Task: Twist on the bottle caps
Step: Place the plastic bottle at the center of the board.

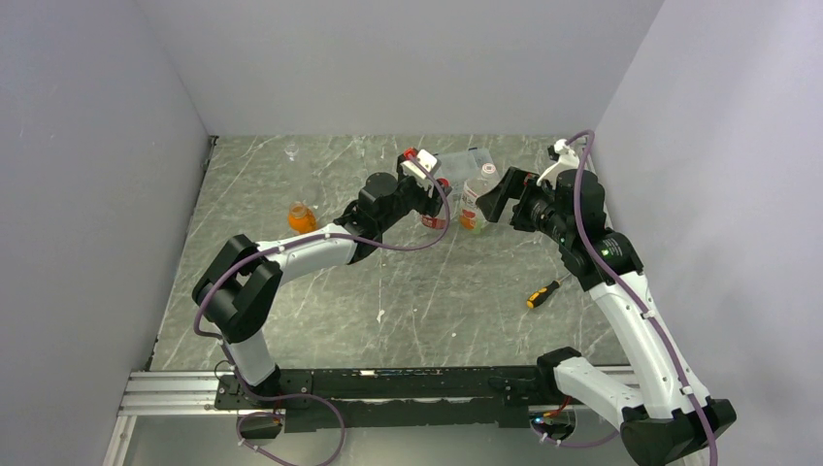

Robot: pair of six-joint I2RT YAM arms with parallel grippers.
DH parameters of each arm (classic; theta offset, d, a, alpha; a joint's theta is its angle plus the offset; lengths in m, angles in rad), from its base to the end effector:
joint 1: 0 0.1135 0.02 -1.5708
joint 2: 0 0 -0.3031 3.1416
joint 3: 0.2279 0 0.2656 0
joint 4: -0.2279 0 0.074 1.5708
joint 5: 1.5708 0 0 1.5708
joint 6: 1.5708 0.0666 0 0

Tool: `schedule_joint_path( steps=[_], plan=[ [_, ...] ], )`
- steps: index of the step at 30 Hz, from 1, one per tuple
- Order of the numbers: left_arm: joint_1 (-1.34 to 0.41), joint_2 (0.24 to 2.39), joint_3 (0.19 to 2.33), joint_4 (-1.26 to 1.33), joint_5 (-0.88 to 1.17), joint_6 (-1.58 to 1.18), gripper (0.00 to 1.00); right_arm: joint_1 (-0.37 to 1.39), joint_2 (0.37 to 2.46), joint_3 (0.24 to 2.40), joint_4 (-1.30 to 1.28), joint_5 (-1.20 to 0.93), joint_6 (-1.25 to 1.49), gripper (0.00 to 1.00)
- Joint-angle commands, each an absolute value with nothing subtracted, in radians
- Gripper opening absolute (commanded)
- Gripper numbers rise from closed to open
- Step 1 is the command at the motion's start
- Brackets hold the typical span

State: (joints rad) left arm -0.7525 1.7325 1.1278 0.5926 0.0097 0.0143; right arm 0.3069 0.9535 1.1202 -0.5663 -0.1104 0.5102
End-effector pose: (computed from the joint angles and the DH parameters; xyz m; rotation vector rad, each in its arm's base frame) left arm 0.3327 -0.3124 0.3132 0.6107 1.4933 -0.5824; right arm 0.2065 0.0731 0.4082 0.1315 2.0199 0.6355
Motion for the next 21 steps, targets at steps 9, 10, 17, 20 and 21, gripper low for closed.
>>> schedule_joint_path(
  steps=[9, 10, 17, 20, 21],
  plan=[
    [-0.759, 1.742, 1.193, 0.576, 0.018, 0.006, 0.76, 0.302, 0.940, 1.117, -0.522, -0.115, 0.522, 1.00],
    [-0.759, 1.743, 1.196, 0.575, 0.018, 0.007, 0.76, 0.302, 0.940, 1.116, -0.522, -0.116, 0.522, 1.00],
    [-0.761, 1.751, 1.209, 0.575, 0.023, -0.033, 0.78, 0.302, 0.940, 1.114, -0.520, -0.118, 0.522, 1.00],
    [-0.761, 1.752, 1.217, 0.571, 0.020, -0.033, 0.79, 0.302, 0.940, 1.114, -0.520, -0.118, 0.520, 1.00],
    [-0.761, 1.751, 1.220, 0.569, 0.018, -0.033, 0.79, 0.302, 0.941, 1.115, -0.520, -0.118, 0.520, 1.00]
  ],
)
